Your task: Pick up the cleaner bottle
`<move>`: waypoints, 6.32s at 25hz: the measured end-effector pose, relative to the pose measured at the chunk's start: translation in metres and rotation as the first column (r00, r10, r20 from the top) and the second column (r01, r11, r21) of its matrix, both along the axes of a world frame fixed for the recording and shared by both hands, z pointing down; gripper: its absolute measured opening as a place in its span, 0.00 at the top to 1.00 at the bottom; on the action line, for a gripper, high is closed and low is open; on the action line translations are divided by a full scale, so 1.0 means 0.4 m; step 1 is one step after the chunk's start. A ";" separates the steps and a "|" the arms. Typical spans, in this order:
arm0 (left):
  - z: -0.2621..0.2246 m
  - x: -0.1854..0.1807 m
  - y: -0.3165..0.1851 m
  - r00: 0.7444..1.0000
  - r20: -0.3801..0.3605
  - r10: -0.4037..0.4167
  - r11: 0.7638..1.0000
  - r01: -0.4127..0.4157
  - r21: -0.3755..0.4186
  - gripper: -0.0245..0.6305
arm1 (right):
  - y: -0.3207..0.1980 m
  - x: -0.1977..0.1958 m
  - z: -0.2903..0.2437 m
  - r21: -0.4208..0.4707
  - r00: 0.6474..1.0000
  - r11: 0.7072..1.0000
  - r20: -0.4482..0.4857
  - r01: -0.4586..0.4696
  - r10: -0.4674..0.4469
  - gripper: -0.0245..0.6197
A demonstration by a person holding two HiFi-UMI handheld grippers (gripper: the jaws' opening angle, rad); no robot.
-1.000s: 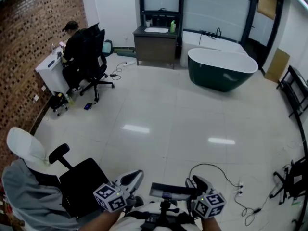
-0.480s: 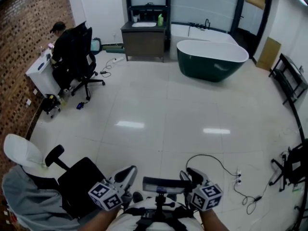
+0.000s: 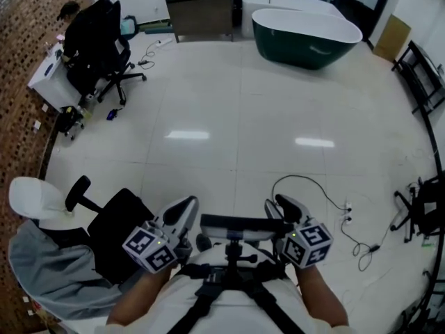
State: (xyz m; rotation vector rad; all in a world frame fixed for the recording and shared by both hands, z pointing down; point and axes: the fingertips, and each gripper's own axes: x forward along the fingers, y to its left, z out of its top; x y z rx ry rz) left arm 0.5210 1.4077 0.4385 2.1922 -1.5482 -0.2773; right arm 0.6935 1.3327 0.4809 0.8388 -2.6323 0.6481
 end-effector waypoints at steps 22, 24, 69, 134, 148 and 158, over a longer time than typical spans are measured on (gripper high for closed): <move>0.019 0.019 -0.005 1.000 -0.027 -0.003 0.999 0.002 -0.041 0.93 | -0.011 0.026 0.014 -0.035 0.999 0.998 -0.017 -0.045 0.045 0.84; 0.021 0.015 -0.006 1.000 -0.028 -0.005 0.999 0.003 -0.042 0.93 | -0.011 0.024 0.016 -0.036 0.999 0.998 -0.017 -0.047 0.047 0.85; 0.048 0.004 -0.382 0.998 -0.026 -0.062 0.997 0.061 -0.042 0.85 | -0.383 -0.003 0.107 -0.089 0.998 0.996 -0.057 0.020 -0.026 0.74; 0.040 -0.868 -1.810 1.000 0.016 0.023 0.999 -0.023 -0.041 0.85 | -1.789 -0.821 0.034 -0.009 0.992 0.996 -0.089 -0.093 0.092 0.74; 0.047 -1.063 -1.916 1.000 -0.004 0.026 0.999 -0.026 -0.035 0.85 | -1.892 -1.013 0.023 0.003 0.988 0.995 -0.119 -0.104 0.103 0.74; 0.037 -1.067 -1.976 0.999 0.005 0.036 0.998 -0.035 -0.042 0.85 | -1.960 -1.019 0.031 0.001 0.988 0.993 -0.106 -0.114 0.114 0.74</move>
